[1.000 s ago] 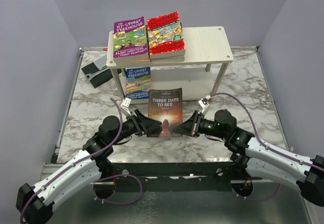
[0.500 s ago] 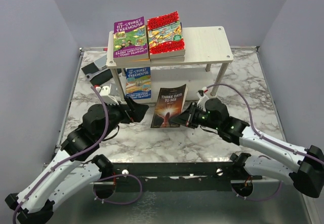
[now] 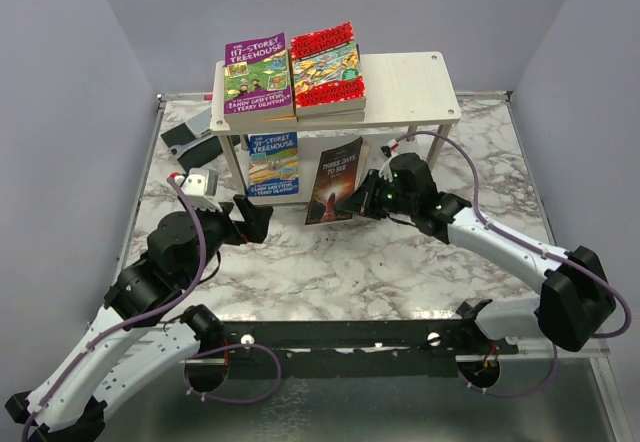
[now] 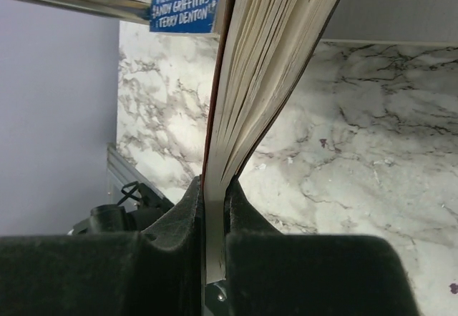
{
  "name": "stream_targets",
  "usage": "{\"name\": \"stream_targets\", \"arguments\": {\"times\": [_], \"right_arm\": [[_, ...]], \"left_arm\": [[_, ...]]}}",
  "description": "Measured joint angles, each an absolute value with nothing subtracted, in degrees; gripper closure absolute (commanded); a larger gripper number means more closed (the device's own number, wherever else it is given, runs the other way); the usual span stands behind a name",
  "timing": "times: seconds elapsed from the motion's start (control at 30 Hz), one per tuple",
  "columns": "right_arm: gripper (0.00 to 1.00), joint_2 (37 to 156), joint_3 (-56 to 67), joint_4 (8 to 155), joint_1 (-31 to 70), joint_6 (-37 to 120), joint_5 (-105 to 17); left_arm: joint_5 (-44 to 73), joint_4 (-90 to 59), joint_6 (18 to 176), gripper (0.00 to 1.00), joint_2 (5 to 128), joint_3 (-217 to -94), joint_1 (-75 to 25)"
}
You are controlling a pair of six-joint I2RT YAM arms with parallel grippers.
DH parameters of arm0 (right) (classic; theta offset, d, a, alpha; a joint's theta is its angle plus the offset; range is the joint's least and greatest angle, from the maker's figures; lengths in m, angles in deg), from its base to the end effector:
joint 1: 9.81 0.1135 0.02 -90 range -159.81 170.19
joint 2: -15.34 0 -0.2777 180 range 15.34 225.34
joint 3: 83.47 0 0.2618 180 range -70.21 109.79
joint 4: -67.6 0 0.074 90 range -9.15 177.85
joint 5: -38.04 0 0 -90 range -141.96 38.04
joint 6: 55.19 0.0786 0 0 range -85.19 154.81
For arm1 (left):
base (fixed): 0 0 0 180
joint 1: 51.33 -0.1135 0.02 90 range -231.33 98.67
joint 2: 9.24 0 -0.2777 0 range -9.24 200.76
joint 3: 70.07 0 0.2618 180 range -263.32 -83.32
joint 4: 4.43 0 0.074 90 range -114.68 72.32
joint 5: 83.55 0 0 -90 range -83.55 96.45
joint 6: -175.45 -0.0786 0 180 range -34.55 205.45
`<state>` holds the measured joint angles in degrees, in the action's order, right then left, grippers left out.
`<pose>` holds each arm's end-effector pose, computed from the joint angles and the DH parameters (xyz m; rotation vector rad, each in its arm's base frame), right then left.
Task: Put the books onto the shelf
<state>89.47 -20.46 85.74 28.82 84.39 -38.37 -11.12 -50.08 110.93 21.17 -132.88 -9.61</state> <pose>0.2479 0.2218 0.2566 0.0592 2.2910 1.1280 0.1252 -0.0798 0.3602 0.0364 1.8262 -0.5611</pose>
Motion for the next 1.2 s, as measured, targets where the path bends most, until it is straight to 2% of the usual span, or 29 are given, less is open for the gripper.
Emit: {"name": "stream_targets", "arguments": {"times": [0.33, 0.57, 0.7, 0.97, 1.2], "right_arm": [[0.99, 99.1, -18.1, 86.1, 25.1, 80.7, -33.6], [0.95, 103.2, -16.8, 84.5, 23.3, 80.2, -31.0], [0.89, 105.2, -15.8, 84.4, 22.3, 80.2, -30.7], [0.68, 109.0, -11.5, 83.9, 21.7, 79.9, -32.2], [0.61, 111.2, -9.4, 83.9, 21.6, 79.7, -35.2]], "left_arm": [[-11.6, -50.2, 109.3, 0.01, 18.9, -129.4, -9.6], [-11.6, -50.0, 109.0, 0.01, 18.4, -128.9, -9.6], [-11.6, -49.9, 108.9, 0.01, 18.2, -128.8, -9.6], [-11.6, -49.9, 108.9, 0.01, 17.8, -128.5, -9.6], [-11.6, -49.9, 108.9, 0.01, 17.6, -128.5, -9.6]]}}
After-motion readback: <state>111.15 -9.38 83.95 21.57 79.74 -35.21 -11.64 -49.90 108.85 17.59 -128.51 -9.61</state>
